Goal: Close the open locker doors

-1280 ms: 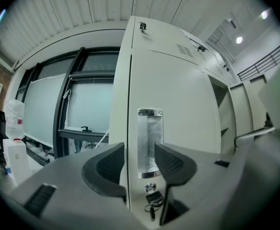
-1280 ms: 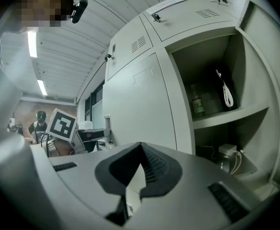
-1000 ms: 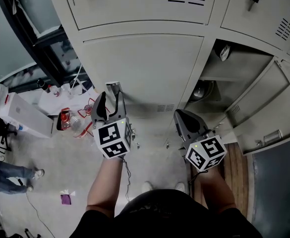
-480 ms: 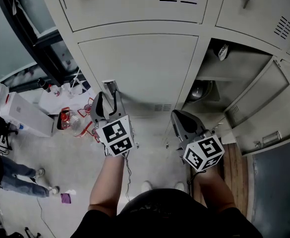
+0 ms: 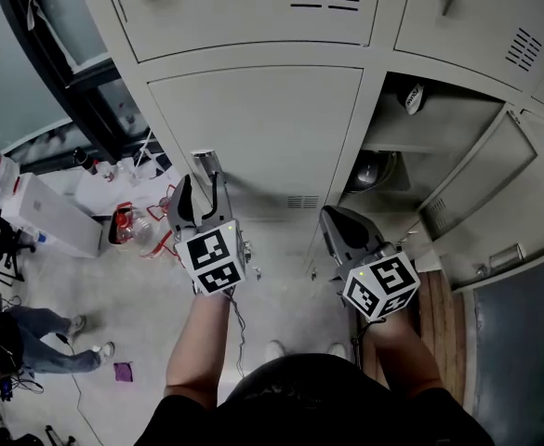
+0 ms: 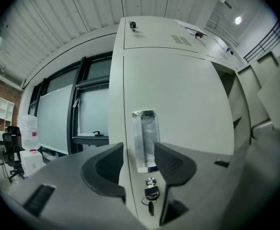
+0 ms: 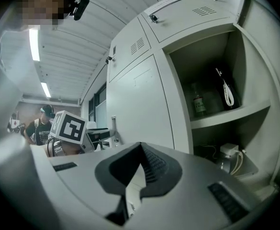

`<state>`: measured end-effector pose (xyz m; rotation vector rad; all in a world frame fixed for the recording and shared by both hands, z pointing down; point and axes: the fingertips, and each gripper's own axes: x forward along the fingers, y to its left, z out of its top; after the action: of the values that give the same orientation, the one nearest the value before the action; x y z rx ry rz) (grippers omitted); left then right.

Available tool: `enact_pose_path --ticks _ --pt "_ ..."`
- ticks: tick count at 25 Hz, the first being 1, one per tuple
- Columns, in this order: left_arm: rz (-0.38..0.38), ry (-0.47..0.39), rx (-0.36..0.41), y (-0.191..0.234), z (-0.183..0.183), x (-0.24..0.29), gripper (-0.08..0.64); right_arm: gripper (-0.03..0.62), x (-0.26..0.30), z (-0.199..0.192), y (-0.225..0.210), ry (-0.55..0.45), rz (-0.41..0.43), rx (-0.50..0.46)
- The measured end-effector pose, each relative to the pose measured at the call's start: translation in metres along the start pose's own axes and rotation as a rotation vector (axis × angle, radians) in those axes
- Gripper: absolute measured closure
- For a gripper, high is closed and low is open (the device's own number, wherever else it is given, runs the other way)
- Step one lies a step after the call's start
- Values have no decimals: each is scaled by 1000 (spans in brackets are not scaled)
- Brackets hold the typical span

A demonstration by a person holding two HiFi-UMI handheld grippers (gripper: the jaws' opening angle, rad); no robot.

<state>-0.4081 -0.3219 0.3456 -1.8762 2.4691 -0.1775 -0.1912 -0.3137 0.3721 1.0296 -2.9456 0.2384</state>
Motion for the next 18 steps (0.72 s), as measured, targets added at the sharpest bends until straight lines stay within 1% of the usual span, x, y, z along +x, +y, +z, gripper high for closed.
enact_pose_path --ticks 5,8,11,12,14,16,18 --pt "-51 -17 0 -8 3 -13 375 592 -4 2 6 -1 4 -13" --pt "-81 -20 7 -14 4 -23 432 592 -9 4 9 -4 4 -17" --pt "-118 -21 4 -21 5 -34 522 592 -16 5 14 -8 1 -20" --pt "-139 -21 0 -25 5 -38 545 592 -19 6 15 -10 -1 -21" --pt "-204 -24 -16 -38 7 -47 554 592 -26 7 17 -16 -8 -23" --pt "-293 -31 -35 -56 9 -57 555 592 -34 8 18 -22 -20 -27" --pt "-379 -19 -32 -77 7 -68 555 592 -42 9 18 -27 -36 -30"
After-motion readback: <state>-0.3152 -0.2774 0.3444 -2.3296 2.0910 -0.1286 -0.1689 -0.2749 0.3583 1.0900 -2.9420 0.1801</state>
